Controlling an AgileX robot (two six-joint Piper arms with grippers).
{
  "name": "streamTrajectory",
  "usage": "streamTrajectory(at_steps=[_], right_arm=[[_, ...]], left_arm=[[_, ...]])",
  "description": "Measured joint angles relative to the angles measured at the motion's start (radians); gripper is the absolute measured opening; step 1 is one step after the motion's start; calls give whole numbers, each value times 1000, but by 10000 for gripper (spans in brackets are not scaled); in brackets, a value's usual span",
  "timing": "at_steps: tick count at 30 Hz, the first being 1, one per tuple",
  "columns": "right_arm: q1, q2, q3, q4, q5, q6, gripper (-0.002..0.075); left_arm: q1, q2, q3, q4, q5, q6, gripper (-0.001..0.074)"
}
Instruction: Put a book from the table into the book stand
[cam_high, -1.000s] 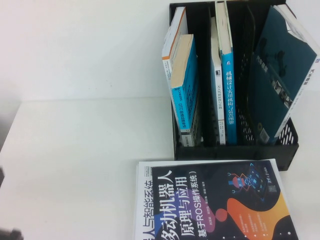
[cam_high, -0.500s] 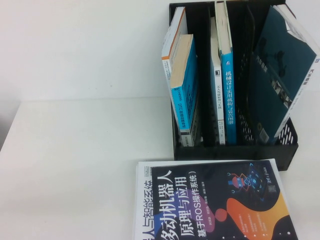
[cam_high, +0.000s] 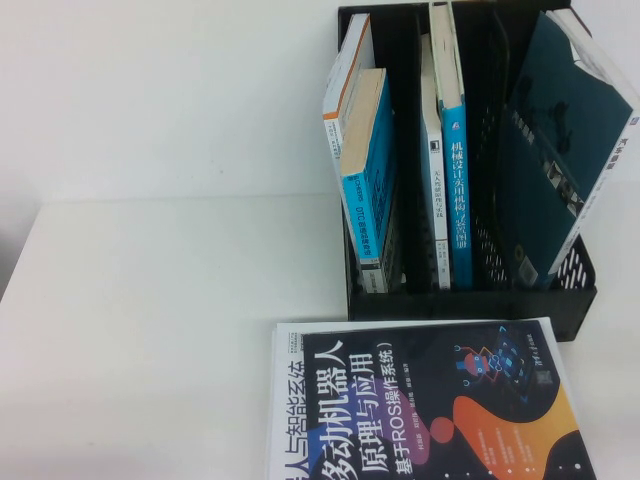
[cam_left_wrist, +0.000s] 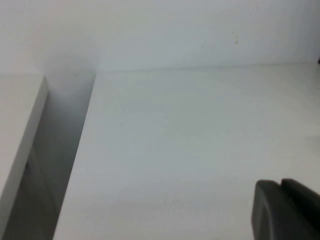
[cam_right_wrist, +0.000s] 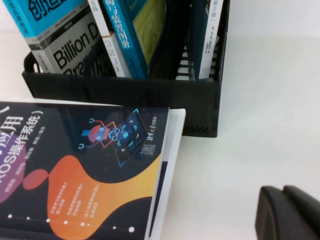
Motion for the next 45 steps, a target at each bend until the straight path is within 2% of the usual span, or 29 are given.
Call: streamTrajectory(at_steps=[3, 11, 19, 35, 45], right_arm=[[0, 0, 0, 0, 0, 0, 8], [0, 0, 0, 0, 0, 0, 8], [0, 0, 0, 0, 0, 0, 8], [0, 0, 0, 0, 0, 0, 8], [0, 0, 0, 0, 0, 0, 8]], left_arm=[[0, -73, 43, -32, -1, 0, -2], [9, -133, 43, -34, 173, -65, -2], [9, -152, 39, 240, 177, -379, -2], [9, -152, 37, 272, 183, -323, -2], [-22, -152, 37, 285, 183, -321, -2]])
